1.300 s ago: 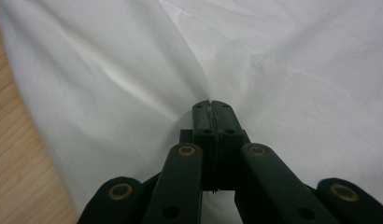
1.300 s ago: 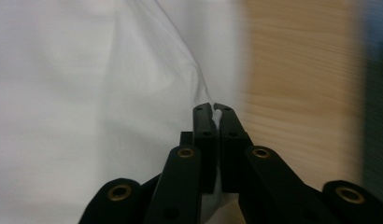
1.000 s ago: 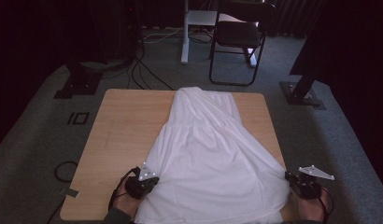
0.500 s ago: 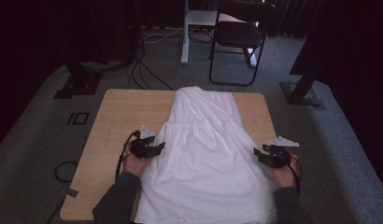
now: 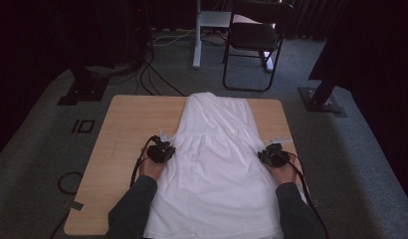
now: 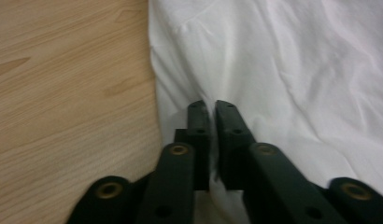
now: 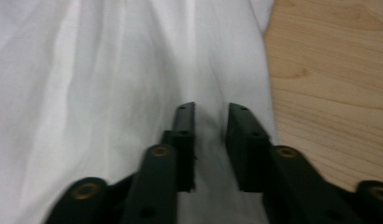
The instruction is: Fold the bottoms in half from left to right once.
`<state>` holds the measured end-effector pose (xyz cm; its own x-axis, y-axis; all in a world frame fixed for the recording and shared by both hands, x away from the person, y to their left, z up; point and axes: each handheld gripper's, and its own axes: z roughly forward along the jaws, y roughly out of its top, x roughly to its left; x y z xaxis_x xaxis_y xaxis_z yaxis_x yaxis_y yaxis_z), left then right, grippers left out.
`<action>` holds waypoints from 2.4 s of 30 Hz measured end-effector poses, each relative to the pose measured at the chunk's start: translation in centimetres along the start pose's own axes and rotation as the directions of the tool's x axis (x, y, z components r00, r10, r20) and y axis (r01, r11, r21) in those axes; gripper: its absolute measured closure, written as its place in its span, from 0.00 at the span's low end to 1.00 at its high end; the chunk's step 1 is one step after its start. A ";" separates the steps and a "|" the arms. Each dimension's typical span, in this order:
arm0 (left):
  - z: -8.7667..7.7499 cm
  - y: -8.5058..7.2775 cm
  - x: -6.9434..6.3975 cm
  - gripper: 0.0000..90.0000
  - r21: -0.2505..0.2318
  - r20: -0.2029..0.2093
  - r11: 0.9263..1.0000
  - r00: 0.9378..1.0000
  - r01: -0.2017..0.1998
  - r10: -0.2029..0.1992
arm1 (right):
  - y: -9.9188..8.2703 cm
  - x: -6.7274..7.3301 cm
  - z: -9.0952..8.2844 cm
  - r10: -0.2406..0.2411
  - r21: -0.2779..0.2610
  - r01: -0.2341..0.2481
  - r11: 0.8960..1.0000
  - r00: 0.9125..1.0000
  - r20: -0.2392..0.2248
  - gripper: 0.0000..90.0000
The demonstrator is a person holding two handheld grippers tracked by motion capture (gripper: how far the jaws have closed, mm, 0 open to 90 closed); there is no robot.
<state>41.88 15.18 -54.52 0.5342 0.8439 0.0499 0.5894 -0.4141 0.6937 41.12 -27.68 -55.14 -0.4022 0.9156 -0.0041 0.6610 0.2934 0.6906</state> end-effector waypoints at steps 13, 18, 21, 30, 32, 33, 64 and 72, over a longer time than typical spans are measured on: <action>-4.8 -5.5 -1.5 0.98 -0.028 0.052 1.000 0.999 0.004 -0.002 | -4.2 3.4 -4.0 -0.063 0.023 0.063 0.998 0.998 -0.022 0.97; -7.3 -8.3 -2.9 0.98 -0.029 0.064 1.000 0.998 0.000 0.001 | -7.4 5.0 -6.7 -0.054 0.010 0.055 0.998 0.997 -0.059 0.97; -8.3 -9.1 -3.6 0.97 -0.011 0.051 0.999 0.998 -0.038 0.038 | -9.0 6.0 -8.3 -0.036 0.029 0.039 0.999 0.994 -0.103 0.97; -8.7 -7.7 -2.5 0.64 -0.097 0.064 0.995 0.998 0.020 -0.013 | -5.3 5.4 -9.0 -0.094 -0.085 0.081 0.993 0.982 -0.166 0.61; -8.0 -6.9 -2.3 0.61 -0.096 0.073 0.995 0.997 0.013 -0.006 | -2.9 5.0 -8.1 -0.112 -0.121 0.093 0.988 0.981 -0.160 0.60; -7.4 -6.5 -2.3 0.61 -0.083 0.074 0.996 0.997 0.011 -0.005 | -1.7 4.8 -7.3 -0.114 -0.130 0.093 0.987 0.980 -0.160 0.60; -5.8 -7.9 -3.6 0.55 -0.087 0.078 0.996 0.997 -0.010 0.016 | 3.1 1.5 0.5 0.027 -0.080 -0.024 0.996 0.999 0.026 0.98; -7.0 -5.6 -2.1 0.49 -0.133 0.082 0.990 0.996 0.038 -0.028 | 2.2 1.7 2.3 0.028 -0.025 -0.028 0.999 1.000 0.007 0.96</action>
<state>33.29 18.13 -53.48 0.5657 0.8241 -0.0284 0.5236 -0.3324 0.7845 43.35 -24.80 -55.26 -0.3794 0.9252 0.0103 0.6557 0.2610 0.7085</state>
